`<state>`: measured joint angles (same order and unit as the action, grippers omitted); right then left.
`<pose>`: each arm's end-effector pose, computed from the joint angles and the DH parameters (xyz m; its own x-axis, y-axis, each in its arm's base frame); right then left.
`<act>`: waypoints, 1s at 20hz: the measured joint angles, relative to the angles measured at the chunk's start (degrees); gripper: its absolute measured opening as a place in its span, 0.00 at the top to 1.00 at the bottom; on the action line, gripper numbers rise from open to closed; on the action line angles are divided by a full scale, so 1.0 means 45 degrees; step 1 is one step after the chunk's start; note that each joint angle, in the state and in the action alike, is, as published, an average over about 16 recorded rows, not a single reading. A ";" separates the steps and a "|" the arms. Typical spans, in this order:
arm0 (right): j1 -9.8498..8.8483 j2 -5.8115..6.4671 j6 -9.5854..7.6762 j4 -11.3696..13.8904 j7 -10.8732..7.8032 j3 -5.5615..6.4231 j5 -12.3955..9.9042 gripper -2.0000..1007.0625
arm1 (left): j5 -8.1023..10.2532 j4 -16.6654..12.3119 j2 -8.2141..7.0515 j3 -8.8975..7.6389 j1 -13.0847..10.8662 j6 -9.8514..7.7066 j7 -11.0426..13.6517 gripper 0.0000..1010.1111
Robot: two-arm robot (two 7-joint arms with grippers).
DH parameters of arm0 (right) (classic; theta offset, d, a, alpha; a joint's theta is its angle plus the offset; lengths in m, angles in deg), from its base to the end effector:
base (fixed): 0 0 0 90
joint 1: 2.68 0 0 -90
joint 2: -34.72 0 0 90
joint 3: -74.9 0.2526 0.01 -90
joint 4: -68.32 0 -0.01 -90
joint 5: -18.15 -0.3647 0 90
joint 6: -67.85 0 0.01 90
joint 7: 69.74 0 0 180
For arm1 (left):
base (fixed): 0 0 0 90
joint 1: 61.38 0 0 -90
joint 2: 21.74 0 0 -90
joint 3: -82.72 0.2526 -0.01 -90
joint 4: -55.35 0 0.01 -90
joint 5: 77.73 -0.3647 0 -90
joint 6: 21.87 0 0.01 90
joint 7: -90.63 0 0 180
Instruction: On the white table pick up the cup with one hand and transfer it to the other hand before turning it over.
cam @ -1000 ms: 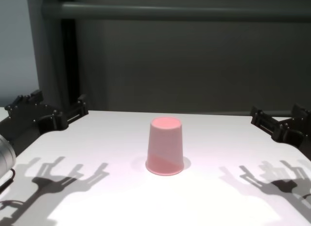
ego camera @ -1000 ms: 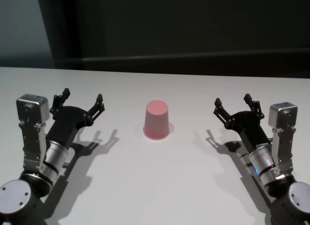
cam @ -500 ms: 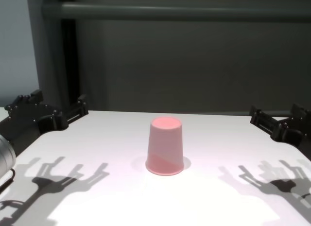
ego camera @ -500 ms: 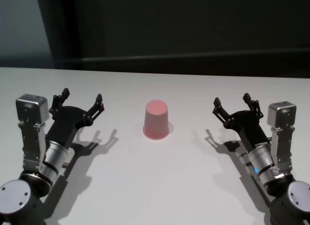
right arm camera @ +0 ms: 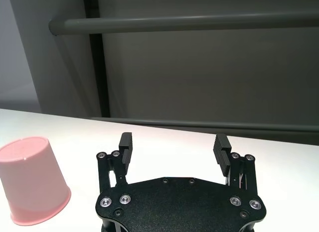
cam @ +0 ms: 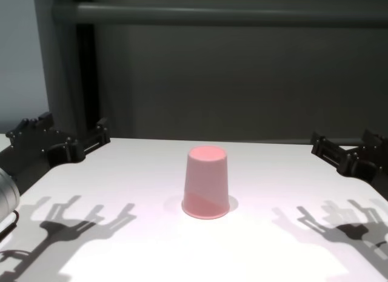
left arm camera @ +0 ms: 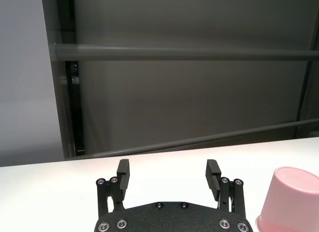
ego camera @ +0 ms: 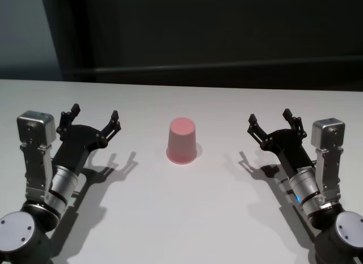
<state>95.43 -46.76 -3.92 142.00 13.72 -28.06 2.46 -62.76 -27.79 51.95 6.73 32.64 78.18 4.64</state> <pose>0.4070 0.0266 -0.3183 0.2673 -0.9605 -0.0774 0.9555 0.2537 0.1504 0.3911 -0.0023 -0.2924 0.2699 0.9621 0.0376 -0.9606 0.2718 -0.0584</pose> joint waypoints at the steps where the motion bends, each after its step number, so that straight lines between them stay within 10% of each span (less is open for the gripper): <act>1: 0.0001 0.0001 -0.0003 0.0001 0.0002 -0.0002 0.0001 0.01 | 0.0000 0.0000 0.0000 0.0000 0.0000 0.0000 0.0000 0.01; 20: 0.0014 0.0011 -0.0028 0.0017 0.0022 -0.0021 0.0017 0.01 | 0.0000 0.0000 0.0000 0.0000 0.0000 0.0000 0.0000 0.01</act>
<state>95.50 -46.71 -4.05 142.08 13.82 -28.15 2.54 -62.76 -27.79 51.95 6.73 32.63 78.18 4.64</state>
